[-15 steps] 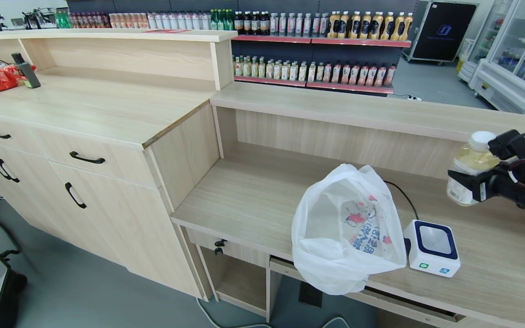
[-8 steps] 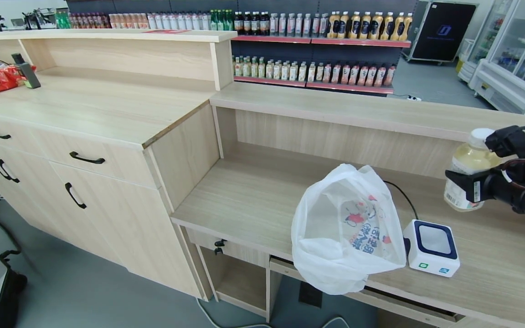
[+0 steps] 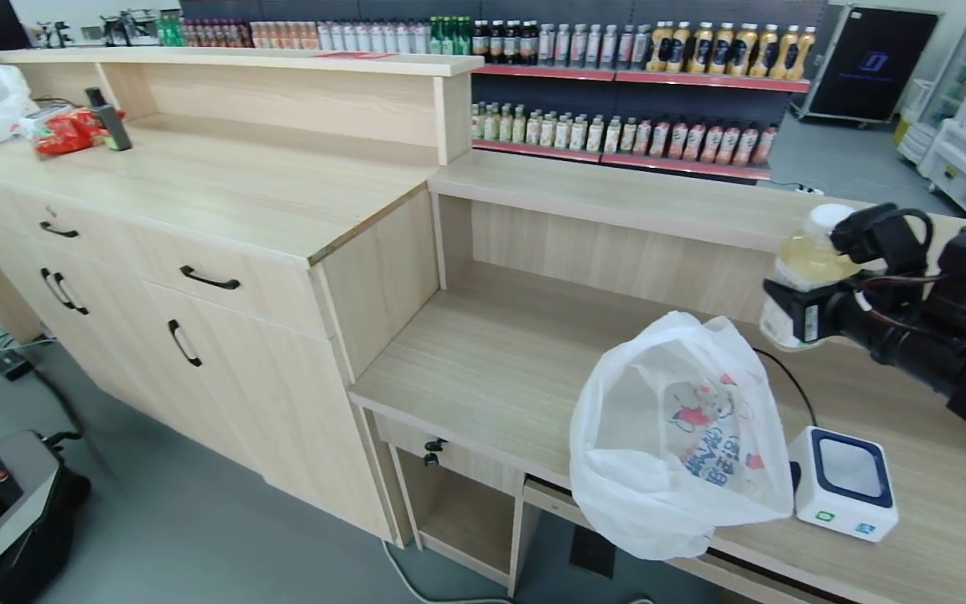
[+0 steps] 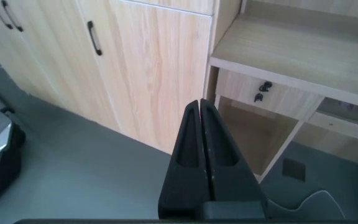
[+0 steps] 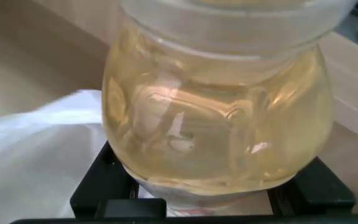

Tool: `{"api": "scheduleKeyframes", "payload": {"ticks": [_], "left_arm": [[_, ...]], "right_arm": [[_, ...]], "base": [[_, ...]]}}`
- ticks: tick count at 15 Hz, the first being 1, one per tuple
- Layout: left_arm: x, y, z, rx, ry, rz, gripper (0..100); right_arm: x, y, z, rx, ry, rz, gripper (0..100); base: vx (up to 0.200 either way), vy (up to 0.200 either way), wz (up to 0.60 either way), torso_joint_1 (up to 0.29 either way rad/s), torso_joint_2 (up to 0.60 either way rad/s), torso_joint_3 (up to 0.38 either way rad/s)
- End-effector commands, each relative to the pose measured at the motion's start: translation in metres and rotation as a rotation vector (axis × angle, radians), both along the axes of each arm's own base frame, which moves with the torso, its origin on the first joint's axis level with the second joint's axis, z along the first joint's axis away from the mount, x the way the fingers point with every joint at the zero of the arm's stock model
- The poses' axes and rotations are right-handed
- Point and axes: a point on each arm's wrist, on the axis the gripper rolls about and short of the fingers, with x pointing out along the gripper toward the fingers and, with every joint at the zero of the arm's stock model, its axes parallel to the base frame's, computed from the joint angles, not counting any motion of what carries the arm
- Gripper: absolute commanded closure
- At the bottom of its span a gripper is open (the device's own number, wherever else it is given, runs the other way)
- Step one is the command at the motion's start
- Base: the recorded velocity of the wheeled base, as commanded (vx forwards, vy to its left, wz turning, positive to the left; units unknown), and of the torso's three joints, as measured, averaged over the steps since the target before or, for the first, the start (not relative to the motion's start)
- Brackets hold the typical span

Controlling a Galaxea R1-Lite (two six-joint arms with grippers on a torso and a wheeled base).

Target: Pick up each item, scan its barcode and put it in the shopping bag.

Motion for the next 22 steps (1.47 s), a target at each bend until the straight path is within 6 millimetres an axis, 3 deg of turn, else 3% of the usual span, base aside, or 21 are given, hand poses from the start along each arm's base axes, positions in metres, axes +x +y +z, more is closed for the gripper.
{"api": "scheduleKeyframes", "payload": {"ticks": [1,4,9,15,22], "left_arm": [[0.0,0.0,0.0,0.001,-0.001,0.001,100],[0.0,0.0,0.0,0.0,-0.001,0.001,100],[0.0,0.0,0.0,0.0,-0.001,0.001,100],[0.0,0.0,0.0,0.0,-0.001,0.001,100],[0.0,0.0,0.0,0.0,-0.001,0.001,100]], "right_arm": [[0.023,0.01,-0.019,0.02,0.06,0.028,100],[0.043,0.011,-0.05,0.105,0.146,0.02,100],[0.058,0.005,-0.099,0.119,0.265,0.001,100],[0.065,0.002,-0.129,0.122,0.311,0.015,100],[0.074,0.001,-0.165,0.151,0.283,0.177,100]], "base": [[0.0,0.0,0.0,0.0,0.0,0.0],[0.0,0.0,0.0,0.0,0.0,0.0],[0.0,0.0,0.0,0.0,0.0,0.0],[0.0,0.0,0.0,0.0,0.0,0.0],[0.0,0.0,0.0,0.0,0.0,0.0]]}}
